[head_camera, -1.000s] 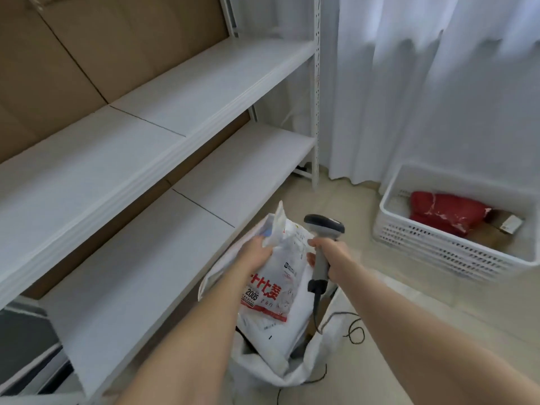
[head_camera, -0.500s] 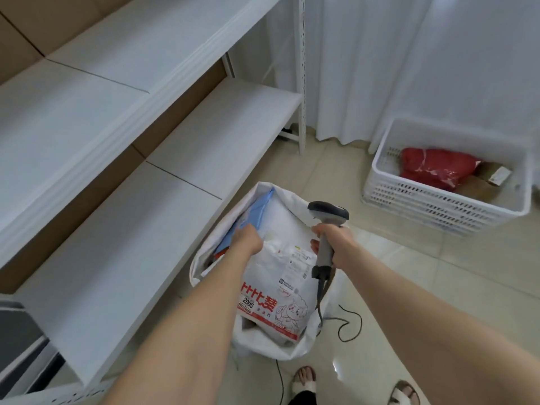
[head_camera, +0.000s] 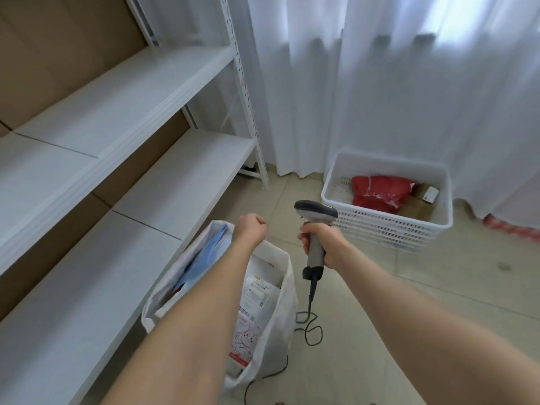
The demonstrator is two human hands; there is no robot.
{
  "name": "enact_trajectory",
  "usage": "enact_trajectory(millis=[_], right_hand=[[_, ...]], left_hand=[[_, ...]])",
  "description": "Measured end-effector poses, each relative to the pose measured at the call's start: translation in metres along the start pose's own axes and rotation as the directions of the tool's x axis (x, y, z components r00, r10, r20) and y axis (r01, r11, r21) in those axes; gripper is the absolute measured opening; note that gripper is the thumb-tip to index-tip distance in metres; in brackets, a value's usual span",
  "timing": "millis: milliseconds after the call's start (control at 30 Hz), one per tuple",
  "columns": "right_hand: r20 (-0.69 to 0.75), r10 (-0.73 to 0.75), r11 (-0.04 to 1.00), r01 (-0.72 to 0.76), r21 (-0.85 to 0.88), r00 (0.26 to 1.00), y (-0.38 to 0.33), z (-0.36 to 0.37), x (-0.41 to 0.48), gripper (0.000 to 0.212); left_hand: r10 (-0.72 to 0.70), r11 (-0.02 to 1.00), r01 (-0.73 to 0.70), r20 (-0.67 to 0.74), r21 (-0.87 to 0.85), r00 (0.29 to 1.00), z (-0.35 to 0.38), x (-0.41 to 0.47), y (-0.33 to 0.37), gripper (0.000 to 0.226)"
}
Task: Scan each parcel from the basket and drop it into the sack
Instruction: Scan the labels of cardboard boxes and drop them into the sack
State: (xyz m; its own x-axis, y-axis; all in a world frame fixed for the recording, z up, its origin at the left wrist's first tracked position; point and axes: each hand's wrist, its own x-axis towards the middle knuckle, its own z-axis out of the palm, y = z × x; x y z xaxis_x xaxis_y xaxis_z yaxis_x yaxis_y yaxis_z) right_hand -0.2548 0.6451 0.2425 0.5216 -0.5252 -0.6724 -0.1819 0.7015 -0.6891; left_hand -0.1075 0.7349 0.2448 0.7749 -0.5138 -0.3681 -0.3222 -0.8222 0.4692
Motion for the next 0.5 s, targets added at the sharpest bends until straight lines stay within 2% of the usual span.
enact_trajectory(millis=[300,400,500], right_hand=[[-0.079,-0.045,0.992,0.054,0.118,0.996,-0.076,-0.122,-0.013,0.012],[-0.126,-0.058,0.982,0.079,0.169,0.990,-0.100,-0.153,-0.007,0.004],[-0.148,-0.054,0.973,0.085,0.213,0.987,-0.123,-0.180,0.009,0.005]], left_hand=[[0.066,0.973,-0.063,0.007,-0.222,0.998,0.051,-0.021,0.156,0.021],[0.093,0.962,-0.082,0.027,-0.261,0.995,0.068,-0.019,0.205,0.020],[0.120,0.956,-0.100,0.056,-0.278,0.991,0.088,-0.005,0.249,0.020]])
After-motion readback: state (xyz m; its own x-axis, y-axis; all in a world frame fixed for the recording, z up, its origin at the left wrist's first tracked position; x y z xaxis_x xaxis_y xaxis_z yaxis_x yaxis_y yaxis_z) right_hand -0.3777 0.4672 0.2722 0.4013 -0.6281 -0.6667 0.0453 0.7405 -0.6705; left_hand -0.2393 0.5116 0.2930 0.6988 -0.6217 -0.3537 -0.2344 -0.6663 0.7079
